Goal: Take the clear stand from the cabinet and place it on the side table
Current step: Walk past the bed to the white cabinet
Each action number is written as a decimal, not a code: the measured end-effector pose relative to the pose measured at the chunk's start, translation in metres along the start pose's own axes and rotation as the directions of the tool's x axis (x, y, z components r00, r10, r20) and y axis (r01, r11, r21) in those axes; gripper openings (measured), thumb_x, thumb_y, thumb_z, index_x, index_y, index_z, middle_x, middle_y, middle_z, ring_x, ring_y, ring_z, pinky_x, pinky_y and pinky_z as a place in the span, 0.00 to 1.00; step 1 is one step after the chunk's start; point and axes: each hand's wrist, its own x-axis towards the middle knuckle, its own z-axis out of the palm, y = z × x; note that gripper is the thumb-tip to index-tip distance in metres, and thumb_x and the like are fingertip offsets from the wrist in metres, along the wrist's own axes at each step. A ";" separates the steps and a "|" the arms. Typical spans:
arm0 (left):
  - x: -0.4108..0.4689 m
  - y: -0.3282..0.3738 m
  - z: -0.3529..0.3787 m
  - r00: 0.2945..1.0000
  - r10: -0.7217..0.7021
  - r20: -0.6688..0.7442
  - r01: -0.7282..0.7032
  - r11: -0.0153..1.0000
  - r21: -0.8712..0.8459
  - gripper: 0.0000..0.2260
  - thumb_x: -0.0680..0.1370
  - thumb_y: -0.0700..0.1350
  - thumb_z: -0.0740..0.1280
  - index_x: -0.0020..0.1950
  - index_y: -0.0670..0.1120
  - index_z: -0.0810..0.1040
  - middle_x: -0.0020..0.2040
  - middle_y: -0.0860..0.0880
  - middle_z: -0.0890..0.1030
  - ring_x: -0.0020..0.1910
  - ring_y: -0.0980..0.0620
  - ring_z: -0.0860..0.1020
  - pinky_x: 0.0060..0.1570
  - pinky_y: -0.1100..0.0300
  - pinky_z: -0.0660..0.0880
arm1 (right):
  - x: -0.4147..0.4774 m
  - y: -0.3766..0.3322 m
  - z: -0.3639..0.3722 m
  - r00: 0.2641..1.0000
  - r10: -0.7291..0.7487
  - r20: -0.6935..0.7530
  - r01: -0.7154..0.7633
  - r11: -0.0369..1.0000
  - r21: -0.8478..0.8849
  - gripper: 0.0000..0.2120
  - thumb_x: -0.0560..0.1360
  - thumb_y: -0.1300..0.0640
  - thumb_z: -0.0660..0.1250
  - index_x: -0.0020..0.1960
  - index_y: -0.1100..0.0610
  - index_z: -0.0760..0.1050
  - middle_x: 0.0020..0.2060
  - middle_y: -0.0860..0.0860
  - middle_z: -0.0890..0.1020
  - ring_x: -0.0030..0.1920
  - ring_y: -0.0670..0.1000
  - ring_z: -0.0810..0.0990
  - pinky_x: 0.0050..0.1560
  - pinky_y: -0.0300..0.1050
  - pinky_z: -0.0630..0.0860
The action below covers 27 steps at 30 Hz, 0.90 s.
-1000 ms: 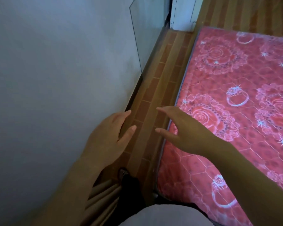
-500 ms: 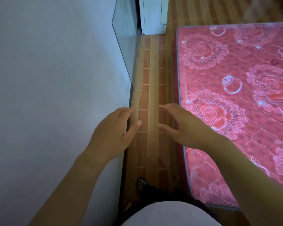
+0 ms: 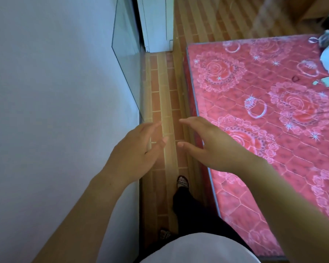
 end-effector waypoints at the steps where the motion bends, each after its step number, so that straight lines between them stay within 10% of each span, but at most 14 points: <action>1: 0.015 -0.001 -0.004 1.000 0.011 -0.005 -0.011 1.000 0.000 0.30 0.70 0.66 0.47 0.71 0.60 0.58 0.73 0.58 0.62 0.71 0.55 0.62 0.67 0.53 0.62 | 0.011 0.005 -0.004 1.000 0.012 -0.010 -0.011 1.000 0.005 0.27 0.74 0.46 0.64 0.71 0.52 0.62 0.69 0.48 0.67 0.67 0.47 0.66 0.62 0.35 0.60; 14: 0.284 0.041 -0.063 0.988 0.130 0.082 -0.137 0.987 0.086 0.25 0.77 0.61 0.52 0.73 0.55 0.58 0.73 0.54 0.63 0.71 0.54 0.62 0.68 0.50 0.63 | 0.200 0.111 -0.118 0.994 0.102 -0.040 -0.104 0.994 -0.033 0.27 0.73 0.44 0.63 0.70 0.50 0.62 0.67 0.46 0.68 0.65 0.42 0.66 0.54 0.21 0.56; 27: 0.483 -0.018 -0.143 0.997 0.031 0.064 -0.031 0.999 0.013 0.25 0.76 0.61 0.52 0.72 0.55 0.60 0.72 0.54 0.65 0.69 0.55 0.64 0.64 0.58 0.62 | 0.435 0.157 -0.164 0.995 0.090 0.031 -0.089 0.995 -0.041 0.27 0.74 0.45 0.63 0.70 0.50 0.62 0.69 0.46 0.66 0.67 0.46 0.65 0.61 0.36 0.58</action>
